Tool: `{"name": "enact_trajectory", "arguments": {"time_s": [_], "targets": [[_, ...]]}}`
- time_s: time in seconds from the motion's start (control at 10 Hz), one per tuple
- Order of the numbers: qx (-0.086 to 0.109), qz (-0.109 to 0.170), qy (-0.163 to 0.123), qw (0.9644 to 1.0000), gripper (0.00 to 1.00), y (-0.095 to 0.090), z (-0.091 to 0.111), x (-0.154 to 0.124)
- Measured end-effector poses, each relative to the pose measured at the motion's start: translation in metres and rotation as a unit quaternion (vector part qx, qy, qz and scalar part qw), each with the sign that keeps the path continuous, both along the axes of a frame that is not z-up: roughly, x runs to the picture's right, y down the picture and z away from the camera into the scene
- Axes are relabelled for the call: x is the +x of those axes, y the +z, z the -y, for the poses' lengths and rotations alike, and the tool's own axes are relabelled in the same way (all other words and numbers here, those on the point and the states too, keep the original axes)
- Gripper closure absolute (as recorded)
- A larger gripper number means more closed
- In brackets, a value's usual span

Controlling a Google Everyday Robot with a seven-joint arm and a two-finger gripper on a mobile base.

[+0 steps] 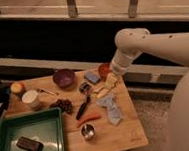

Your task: Place fork in metal cup

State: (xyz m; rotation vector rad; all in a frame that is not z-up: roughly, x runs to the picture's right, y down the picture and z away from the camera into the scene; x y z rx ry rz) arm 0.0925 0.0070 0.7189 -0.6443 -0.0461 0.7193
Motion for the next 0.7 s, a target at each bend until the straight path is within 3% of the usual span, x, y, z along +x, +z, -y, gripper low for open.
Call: {"name": "enact_trajectory", "arguments": {"time_s": [0.2, 0.4, 0.5, 0.7], "targets": [[0.018, 0.047, -0.043, 0.9978, 0.34, 0.000, 0.016, -0.058], [0.033, 0.105, -0.077, 0.9909, 0.34, -0.012, 0.023, -0.113], [0.039, 0.127, -0.084, 0.9876, 0.34, -0.020, 0.025, -0.130], [0.040, 0.130, -0.085, 0.9870, 0.34, -0.022, 0.025, -0.132]]}}
